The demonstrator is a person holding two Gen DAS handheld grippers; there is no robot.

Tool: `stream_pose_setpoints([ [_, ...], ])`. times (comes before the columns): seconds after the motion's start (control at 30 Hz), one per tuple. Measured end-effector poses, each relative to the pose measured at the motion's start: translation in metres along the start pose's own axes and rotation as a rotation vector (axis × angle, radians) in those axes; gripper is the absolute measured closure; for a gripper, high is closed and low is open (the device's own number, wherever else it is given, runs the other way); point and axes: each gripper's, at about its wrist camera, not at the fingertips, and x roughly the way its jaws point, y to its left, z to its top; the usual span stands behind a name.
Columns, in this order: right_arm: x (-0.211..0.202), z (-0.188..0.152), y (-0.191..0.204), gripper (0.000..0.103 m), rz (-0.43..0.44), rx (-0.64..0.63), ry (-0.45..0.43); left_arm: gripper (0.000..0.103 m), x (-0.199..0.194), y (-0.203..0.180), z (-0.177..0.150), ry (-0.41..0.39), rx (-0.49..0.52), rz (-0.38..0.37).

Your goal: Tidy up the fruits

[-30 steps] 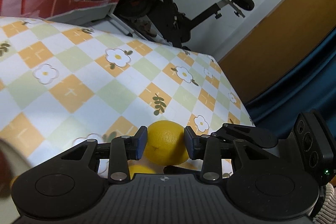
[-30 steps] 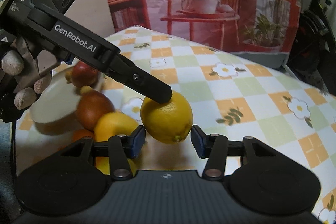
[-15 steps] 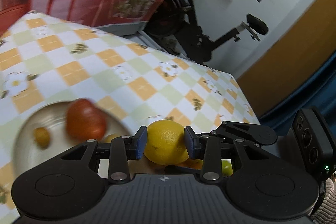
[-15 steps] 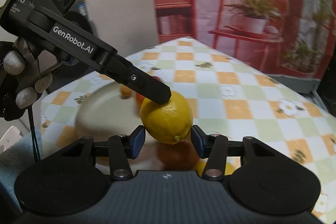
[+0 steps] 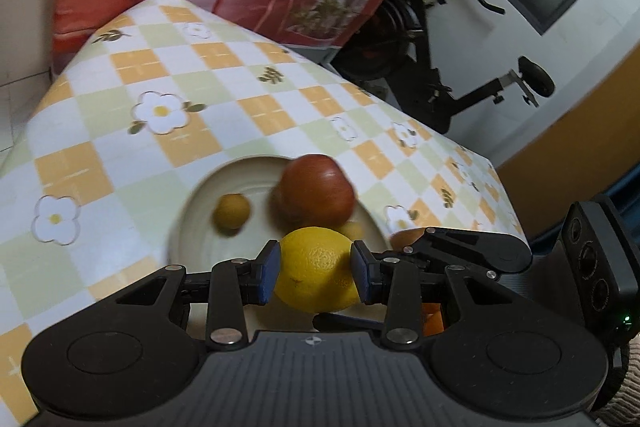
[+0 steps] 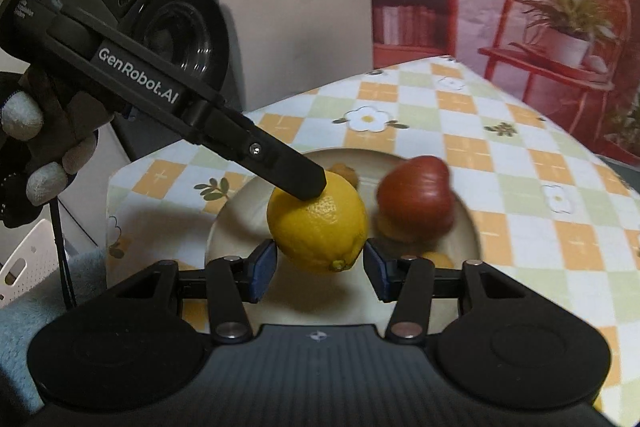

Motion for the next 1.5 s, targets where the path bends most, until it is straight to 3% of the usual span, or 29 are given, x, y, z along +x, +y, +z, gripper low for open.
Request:
stream_pose_setpoints([
  [0.43,0.04,0.012,0.008,0.052,-0.003,-0.035,0.034,0.062,-0.001,0.032,-0.001,-0.007,-0.034,0.028],
  [0.7,0.051,0.02,0.007,0.052,-0.047,-0.065,0.016,0.062,0.0,0.039,0.004,-0.037,-0.071,0.03],
  [1.13,0.042,0.016,-0.001,0.054,-0.085,-0.024,0.013,0.062,0.0,0.034,0.01,-0.046,-0.043,0.062],
  [1.37,0.037,0.016,-0.007,0.078,-0.077,0.014,0.005,0.062,-0.004,0.035,0.006,-0.041,-0.035,0.069],
  [1.5,0.037,0.018,-0.005,0.078,-0.073,0.011,0.001,0.062,-0.005,0.036,0.006,-0.043,-0.034,0.071],
])
